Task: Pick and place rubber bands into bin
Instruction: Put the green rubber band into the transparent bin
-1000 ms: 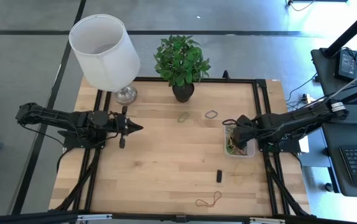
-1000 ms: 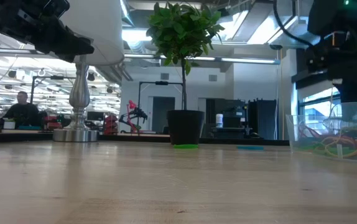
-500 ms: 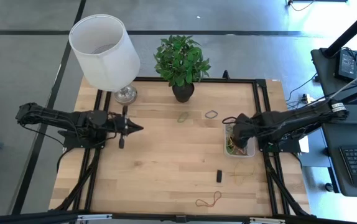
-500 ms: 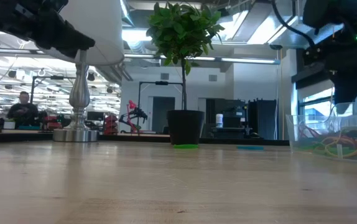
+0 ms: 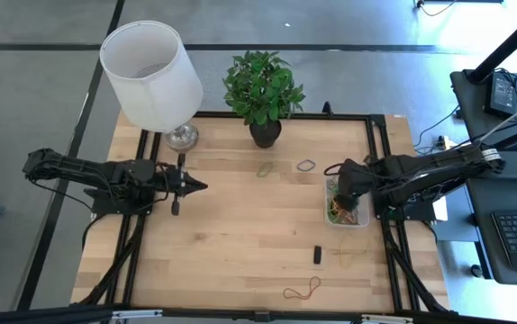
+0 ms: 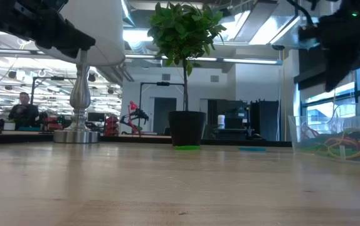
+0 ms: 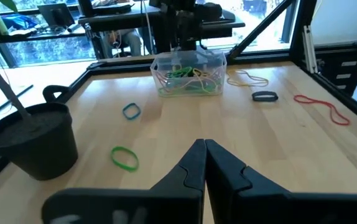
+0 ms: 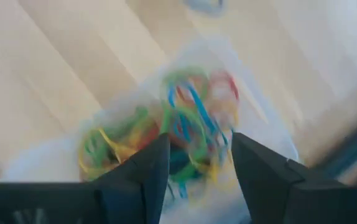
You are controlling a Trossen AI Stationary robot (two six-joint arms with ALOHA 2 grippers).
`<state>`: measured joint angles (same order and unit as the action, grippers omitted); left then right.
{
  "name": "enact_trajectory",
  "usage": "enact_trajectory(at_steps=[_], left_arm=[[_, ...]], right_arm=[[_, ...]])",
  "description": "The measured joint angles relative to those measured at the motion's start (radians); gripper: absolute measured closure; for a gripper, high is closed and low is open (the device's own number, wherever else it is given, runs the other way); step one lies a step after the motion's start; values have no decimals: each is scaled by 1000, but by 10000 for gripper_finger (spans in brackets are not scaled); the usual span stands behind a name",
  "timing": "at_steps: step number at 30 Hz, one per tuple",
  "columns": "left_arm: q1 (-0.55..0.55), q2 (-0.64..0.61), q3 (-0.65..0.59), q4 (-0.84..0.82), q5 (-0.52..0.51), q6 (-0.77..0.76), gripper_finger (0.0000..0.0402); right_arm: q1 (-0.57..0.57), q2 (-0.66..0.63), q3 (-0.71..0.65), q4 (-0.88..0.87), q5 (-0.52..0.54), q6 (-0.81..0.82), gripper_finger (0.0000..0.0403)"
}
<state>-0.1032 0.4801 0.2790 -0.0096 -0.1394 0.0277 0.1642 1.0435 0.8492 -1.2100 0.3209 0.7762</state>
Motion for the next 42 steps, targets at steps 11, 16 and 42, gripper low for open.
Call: enact_trajectory(at_steps=[11, 16, 42], left_arm=[[0, 86, 74, 118, -139, -74, 400], [0, 320, 256, 68, -161, -23, 399], [303, 1461, 976, -325, 7, -148, 279]], right_arm=[[-5, 4, 2, 424, 63, -235, 232], [-5, 4, 2, 396, 62, -236, 232], [-5, 2, 2, 347, 60, -236, 232]])
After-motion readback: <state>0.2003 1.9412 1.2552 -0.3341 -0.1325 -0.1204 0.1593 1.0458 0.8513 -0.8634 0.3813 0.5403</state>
